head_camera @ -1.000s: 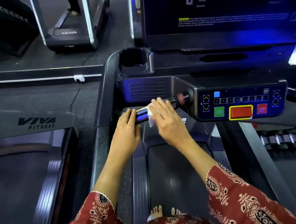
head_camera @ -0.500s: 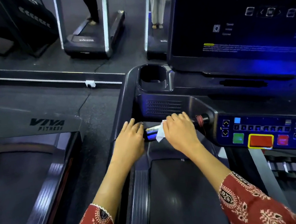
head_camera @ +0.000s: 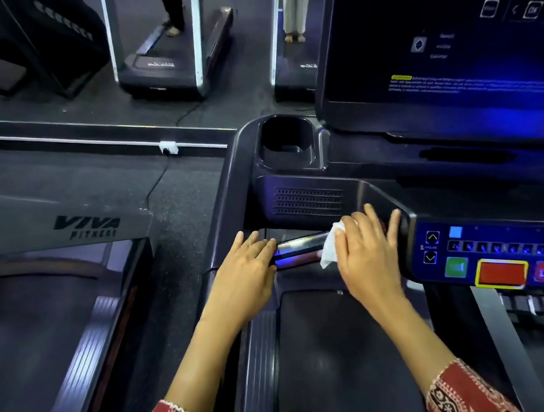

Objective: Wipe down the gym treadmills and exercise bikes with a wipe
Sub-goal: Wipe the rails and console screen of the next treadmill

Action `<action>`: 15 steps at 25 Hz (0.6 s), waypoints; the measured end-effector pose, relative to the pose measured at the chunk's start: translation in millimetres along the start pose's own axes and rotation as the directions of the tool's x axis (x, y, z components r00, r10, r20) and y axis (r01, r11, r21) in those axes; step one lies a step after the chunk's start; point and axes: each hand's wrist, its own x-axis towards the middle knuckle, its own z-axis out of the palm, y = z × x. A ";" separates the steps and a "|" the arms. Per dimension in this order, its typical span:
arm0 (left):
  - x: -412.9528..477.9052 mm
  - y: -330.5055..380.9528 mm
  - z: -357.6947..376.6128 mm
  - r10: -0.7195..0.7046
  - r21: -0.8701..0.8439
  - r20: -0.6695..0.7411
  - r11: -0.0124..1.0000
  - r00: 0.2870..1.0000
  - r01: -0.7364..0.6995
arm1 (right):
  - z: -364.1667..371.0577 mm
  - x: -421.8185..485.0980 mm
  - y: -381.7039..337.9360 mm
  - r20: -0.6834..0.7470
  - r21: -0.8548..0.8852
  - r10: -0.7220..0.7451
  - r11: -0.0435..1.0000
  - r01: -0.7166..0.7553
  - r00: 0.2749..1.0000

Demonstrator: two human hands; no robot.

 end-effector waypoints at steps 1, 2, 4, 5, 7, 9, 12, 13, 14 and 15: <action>0.6 4.8 1.5 -0.004 -0.013 0.007 1.000 1.000 0.004 | 0.0 -8.3 -7.0 -0.006 0.055 -0.030 0.998 0.031 1.000; 0.0 8.9 3.7 -0.013 -0.029 0.021 0.999 1.000 0.013 | 2.0 -17.4 -15.9 -0.009 0.105 -0.088 0.991 0.089 0.996; -2.6 16.3 5.8 -0.041 -0.093 0.053 0.995 0.998 0.046 | 9.7 -32.3 -27.7 -0.040 0.168 -0.128 0.977 0.133 0.991; -4.9 18.2 5.9 -0.064 -0.127 0.065 0.989 0.996 0.072 | 13.7 -35.2 -29.6 -0.061 0.202 -0.056 0.977 0.067 0.997; -9.1 20.6 5.8 -0.093 -0.153 0.054 0.983 0.994 0.101 | 21.4 -38.2 -33.9 -0.087 0.314 0.240 0.928 -0.202 0.967; -9.6 21.2 5.7 -0.099 -0.174 0.023 0.980 0.995 0.101 | 25.0 -40.1 -49.4 -0.067 0.431 0.473 0.808 -0.402 0.878; -7.4 21.1 5.8 -0.149 -0.247 0.005 0.958 0.989 0.146 | 31.9 -46.9 -83.6 -0.009 0.587 0.520 0.694 -0.417 0.854; -7.2 21.5 5.0 -0.161 -0.265 0.010 0.951 0.987 0.158 | 31.6 -44.9 -90.0 0.004 0.647 0.549 0.636 -0.421 0.836; -7.7 21.9 4.4 -0.167 -0.276 0.013 0.947 0.986 0.164 | 30.7 -38.6 -92.6 0.026 0.702 0.595 0.561 -0.439 0.803; -8.5 22.4 3.7 -0.168 -0.284 0.017 0.944 0.986 0.166 | 29.2 -29.7 -92.8 0.054 0.740 0.646 0.486 -0.465 0.761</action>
